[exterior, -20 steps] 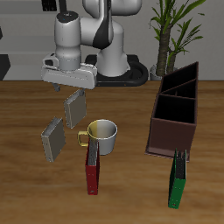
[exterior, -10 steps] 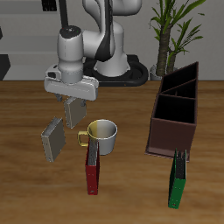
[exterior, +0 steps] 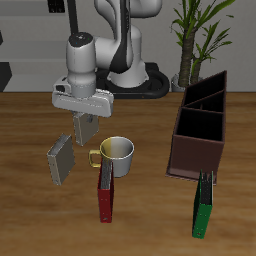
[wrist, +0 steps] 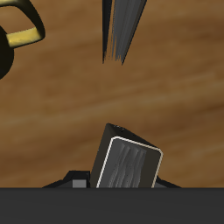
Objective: Place the left yellow book into the left desk caddy's right compartment and place the right yellow book into the left desk caddy's right compartment and place the red book into the left desk caddy's left compartment
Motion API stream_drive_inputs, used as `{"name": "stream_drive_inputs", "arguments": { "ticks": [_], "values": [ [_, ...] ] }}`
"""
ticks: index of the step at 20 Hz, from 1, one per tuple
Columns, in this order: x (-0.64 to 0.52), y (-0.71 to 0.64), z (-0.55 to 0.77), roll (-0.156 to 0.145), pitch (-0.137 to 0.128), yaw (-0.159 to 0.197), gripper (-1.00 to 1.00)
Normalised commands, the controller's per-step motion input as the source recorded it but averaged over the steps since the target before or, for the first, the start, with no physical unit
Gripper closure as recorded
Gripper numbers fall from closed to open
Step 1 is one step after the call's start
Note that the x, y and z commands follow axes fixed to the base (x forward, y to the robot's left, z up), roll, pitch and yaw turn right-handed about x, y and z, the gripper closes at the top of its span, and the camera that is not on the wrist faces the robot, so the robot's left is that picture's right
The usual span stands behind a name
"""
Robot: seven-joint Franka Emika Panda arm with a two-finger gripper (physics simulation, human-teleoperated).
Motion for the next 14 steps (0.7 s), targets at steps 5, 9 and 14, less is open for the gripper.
{"name": "stream_drive_inputs", "arguments": {
  "ticks": [5, 9, 14],
  "values": [
    [-0.08, 0.11, 0.25, -0.012, -0.017, -0.008, 1.00],
    [-0.09, 0.26, 0.47, -0.059, 0.003, 0.020, 1.00],
    [-0.13, 0.36, 0.55, -0.020, -0.039, 0.035, 1.00]
  ]
}}
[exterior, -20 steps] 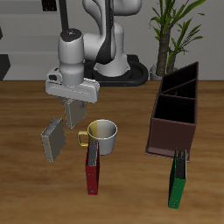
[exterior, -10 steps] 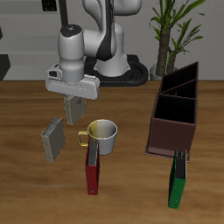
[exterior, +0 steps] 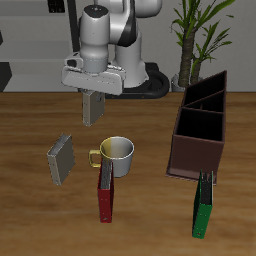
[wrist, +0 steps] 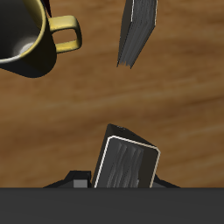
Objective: Place the left yellow book into the left desk caddy's right compartment and place the right yellow book into the left desk caddy's right compartment and place the red book into the left desk caddy's left compartment
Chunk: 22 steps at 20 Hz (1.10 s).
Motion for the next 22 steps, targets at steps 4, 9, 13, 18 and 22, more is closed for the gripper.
{"name": "stream_drive_inputs", "arguments": {
  "ticks": [4, 9, 13, 18, 22],
  "values": [
    [-0.14, 0.39, 0.50, -0.002, -0.042, 0.009, 1.00],
    [-0.06, 0.58, 0.49, 0.061, -0.016, 0.024, 1.00],
    [0.14, 0.35, 0.37, -0.018, 0.004, -0.013, 1.00],
    [0.43, 0.38, 0.42, -0.070, 0.030, -0.072, 1.00],
    [0.20, 0.42, 0.35, 0.005, -0.016, 0.021, 1.00]
  ]
}}
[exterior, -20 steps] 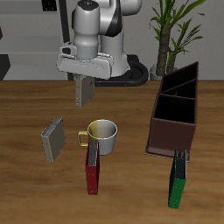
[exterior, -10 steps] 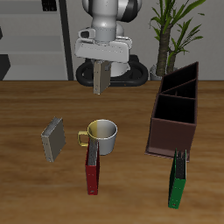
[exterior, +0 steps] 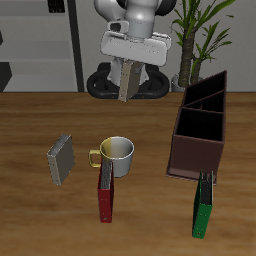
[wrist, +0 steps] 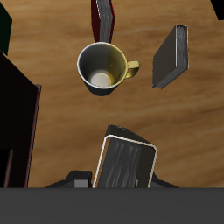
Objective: Place the left yellow book into the left desk caddy's right compartment and place the right yellow book into the left desk caddy's right compartment and place the red book into the left desk caddy's left compartment
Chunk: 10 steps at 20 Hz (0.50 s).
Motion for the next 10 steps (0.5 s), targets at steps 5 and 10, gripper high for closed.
{"name": "stream_drive_inputs", "arguments": {
  "ticks": [5, 10],
  "values": [
    [0.32, 0.48, 0.35, -0.022, 0.003, 0.013, 1.00],
    [0.42, 0.52, 0.24, 0.009, 0.012, -0.002, 1.00]
  ]
}}
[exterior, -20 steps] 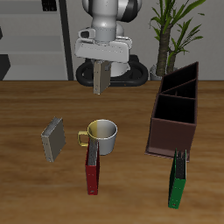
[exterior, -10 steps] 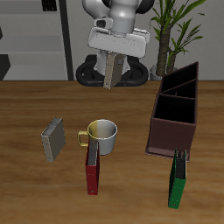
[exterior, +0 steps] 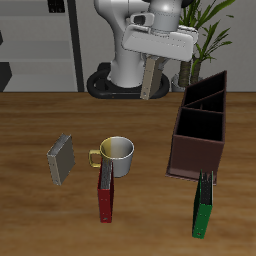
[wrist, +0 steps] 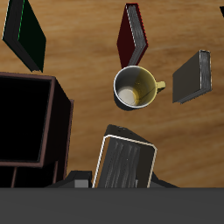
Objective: Place the left yellow book into the left desk caddy's right compartment and place the right yellow book into the left desk caddy's right compartment and place the red book into the left desk caddy's left compartment
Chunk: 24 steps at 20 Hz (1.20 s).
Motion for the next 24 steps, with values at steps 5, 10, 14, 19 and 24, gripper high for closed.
{"name": "stream_drive_inputs", "arguments": {
  "ticks": [5, 10, 14, 19, 24],
  "values": [
    [0.38, 0.47, 0.21, 0.017, -0.007, 0.012, 1.00],
    [0.25, 0.45, 0.14, 0.014, 0.006, -0.005, 1.00],
    [0.25, 0.56, 0.23, 0.050, 0.018, -0.005, 1.00],
    [0.20, 0.41, 0.10, 0.014, 0.005, 0.014, 1.00],
    [0.25, 0.35, -0.02, 0.005, 0.023, 0.009, 1.00]
  ]
}}
